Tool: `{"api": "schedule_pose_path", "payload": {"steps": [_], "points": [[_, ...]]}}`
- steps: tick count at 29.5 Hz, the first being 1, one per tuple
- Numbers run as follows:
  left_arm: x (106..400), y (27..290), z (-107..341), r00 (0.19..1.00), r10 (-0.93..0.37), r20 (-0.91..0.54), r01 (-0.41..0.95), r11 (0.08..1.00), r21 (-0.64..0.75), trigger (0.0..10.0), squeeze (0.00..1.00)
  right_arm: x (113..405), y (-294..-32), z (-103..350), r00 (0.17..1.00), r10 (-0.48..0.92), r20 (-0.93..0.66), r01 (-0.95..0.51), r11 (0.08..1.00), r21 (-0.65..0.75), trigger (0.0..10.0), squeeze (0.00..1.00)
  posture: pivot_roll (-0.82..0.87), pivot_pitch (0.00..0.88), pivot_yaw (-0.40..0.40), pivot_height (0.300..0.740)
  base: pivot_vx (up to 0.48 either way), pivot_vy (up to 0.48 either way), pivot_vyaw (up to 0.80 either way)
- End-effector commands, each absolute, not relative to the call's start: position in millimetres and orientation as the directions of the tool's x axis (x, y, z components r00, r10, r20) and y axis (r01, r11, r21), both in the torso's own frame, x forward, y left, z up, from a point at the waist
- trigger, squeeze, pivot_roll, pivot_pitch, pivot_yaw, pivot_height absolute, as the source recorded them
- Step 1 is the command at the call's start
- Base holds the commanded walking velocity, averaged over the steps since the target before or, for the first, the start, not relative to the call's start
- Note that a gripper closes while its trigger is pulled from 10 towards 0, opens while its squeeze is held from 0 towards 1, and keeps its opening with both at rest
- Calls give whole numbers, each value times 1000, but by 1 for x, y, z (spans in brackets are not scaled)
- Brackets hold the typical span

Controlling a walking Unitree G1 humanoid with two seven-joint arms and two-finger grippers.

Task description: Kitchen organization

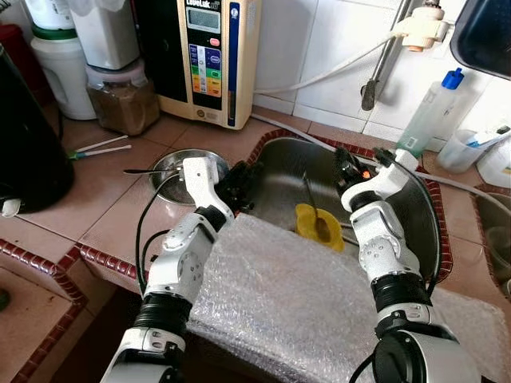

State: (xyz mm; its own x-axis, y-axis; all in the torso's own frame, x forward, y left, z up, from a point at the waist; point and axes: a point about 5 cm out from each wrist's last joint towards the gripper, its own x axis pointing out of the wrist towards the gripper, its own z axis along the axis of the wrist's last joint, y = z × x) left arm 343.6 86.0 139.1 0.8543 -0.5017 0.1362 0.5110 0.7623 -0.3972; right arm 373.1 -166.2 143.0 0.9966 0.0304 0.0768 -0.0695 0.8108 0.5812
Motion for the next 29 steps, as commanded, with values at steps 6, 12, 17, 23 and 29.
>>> {"api": "schedule_pose_path", "payload": {"steps": [6,12,17,23,29], "points": [[334,89,130,840,-536,85,529,774,-348,10000,1000,373,-176,137,998,-37,51,3,838,546,0,0,107,0,-2,740,0,0,0],[323,98,119,825,-564,19,552,799,-238,10000,1000,362,-177,118,999,-51,8,44,927,373,0,0,124,0,27,740,0,0,0],[315,100,119,813,-582,11,577,802,-155,10000,1000,351,-174,99,998,-37,-44,44,985,166,0,0,139,0,37,740,0,0,0],[312,104,121,828,-561,10,559,823,-100,10000,1000,346,-163,94,999,13,-44,-10,998,61,0,75,141,0,39,740,0,0,0],[315,111,134,867,-493,69,496,868,-38,10000,1000,348,-156,104,998,58,10,-57,997,-55,10000,1000,130,0,39,740,0,0,0]]}}
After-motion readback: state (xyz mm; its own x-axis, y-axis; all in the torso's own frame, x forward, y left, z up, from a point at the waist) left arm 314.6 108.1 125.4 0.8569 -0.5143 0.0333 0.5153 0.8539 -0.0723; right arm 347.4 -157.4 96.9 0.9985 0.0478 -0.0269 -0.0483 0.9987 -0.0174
